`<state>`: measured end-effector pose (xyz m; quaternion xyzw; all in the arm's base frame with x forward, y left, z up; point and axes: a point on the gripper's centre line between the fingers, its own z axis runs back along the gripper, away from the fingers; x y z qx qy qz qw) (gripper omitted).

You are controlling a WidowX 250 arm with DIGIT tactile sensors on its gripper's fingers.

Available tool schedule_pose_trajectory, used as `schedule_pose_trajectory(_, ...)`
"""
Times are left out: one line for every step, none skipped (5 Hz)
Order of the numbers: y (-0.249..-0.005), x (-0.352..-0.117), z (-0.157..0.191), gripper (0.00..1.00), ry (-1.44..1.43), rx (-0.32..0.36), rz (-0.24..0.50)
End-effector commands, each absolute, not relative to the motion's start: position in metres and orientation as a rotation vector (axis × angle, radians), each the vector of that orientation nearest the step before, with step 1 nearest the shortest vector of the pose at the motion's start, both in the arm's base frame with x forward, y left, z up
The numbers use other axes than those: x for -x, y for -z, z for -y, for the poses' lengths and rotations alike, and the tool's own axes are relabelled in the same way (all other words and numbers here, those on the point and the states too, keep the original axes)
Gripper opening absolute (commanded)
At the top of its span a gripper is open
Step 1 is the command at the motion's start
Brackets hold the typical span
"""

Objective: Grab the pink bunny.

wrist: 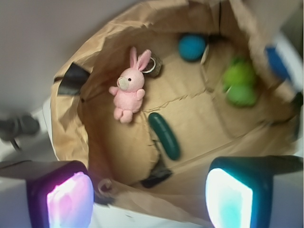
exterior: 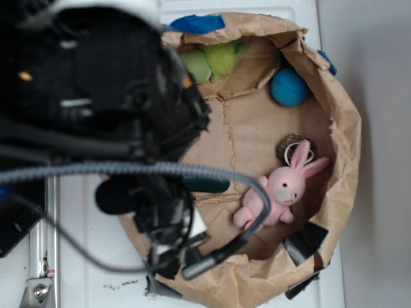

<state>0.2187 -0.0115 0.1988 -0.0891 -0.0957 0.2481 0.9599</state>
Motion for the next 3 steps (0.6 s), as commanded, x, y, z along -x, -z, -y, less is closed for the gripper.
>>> schedule_pose_trajectory(-0.204,-0.221,0.002,1.00,-0.543,0.190,0.221)
schedule_pose_trajectory(-0.204,-0.221,0.002,1.00,-0.543,0.190,0.221)
schedule_pose_trajectory(-0.172,-0.231,0.000,1.00,-0.536,0.123,0.170)
